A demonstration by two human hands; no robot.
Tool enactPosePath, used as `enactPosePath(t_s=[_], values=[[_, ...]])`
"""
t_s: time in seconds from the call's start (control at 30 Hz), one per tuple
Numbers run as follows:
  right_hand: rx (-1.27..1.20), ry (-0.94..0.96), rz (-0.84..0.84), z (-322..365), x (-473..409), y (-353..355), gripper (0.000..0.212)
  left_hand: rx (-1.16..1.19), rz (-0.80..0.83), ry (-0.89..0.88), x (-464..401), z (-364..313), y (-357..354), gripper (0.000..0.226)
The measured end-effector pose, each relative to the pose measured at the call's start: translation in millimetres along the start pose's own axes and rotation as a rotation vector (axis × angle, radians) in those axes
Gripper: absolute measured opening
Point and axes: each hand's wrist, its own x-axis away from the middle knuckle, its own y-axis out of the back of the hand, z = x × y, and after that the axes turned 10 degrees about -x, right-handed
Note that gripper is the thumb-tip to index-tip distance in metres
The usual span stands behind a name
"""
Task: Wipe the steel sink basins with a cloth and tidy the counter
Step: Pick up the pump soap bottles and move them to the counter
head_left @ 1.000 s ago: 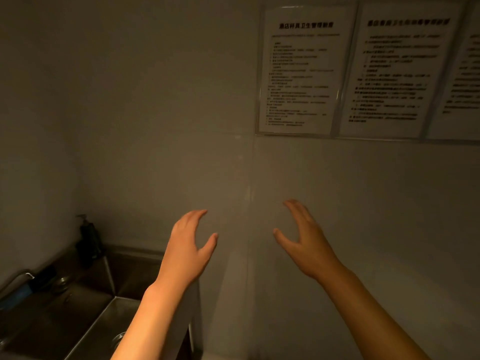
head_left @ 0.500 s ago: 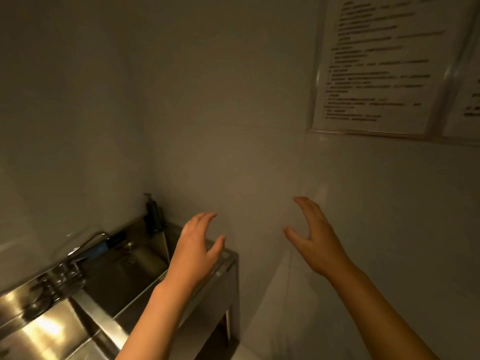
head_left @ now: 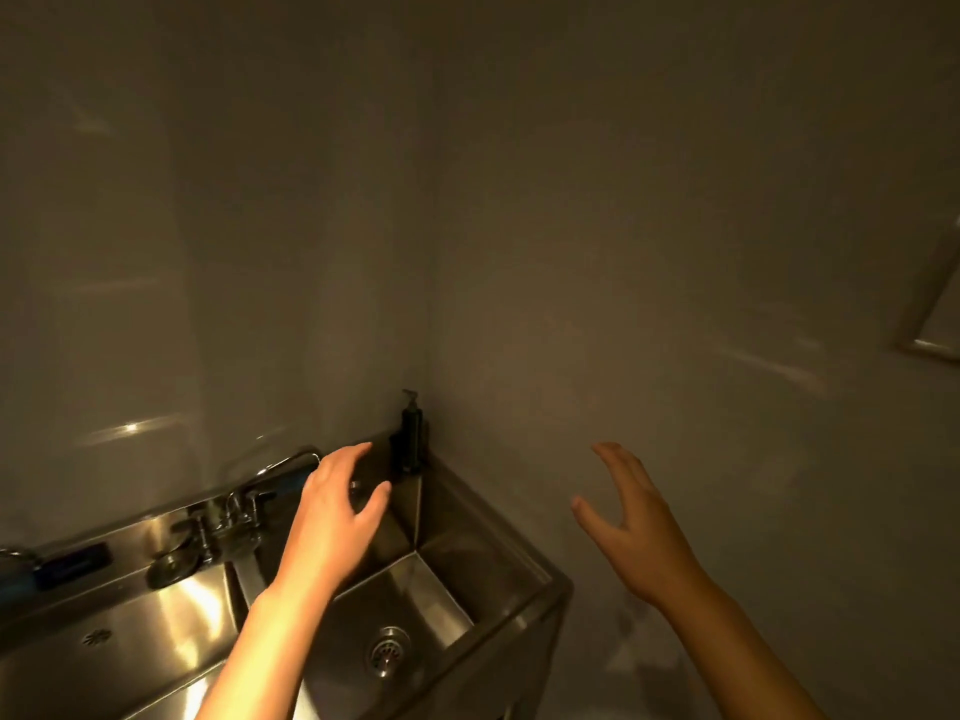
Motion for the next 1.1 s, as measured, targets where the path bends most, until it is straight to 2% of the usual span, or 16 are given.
enactPosePath(t_s=[0.33,0.63,0.77,1.1], values=[[0.029,0.042,0.109,5,-136,-89,0.067,0.059,0.013,0.080,-100,84,-39,0.057],[0.007,0.023,0.230,6,-201,-172,0.070,0.063,-0.009,0.155,-132,144,-40,0.055],[-0.066,0.040,0.231,3,-226,-195,0.069,0.089,-0.015,0.195,-140,161,-45,0.055],[-0.108,0.053,0.339,-55,-307,-266,0.069,0.001,-0.010,0.237,-177,198,-82,0.054]])
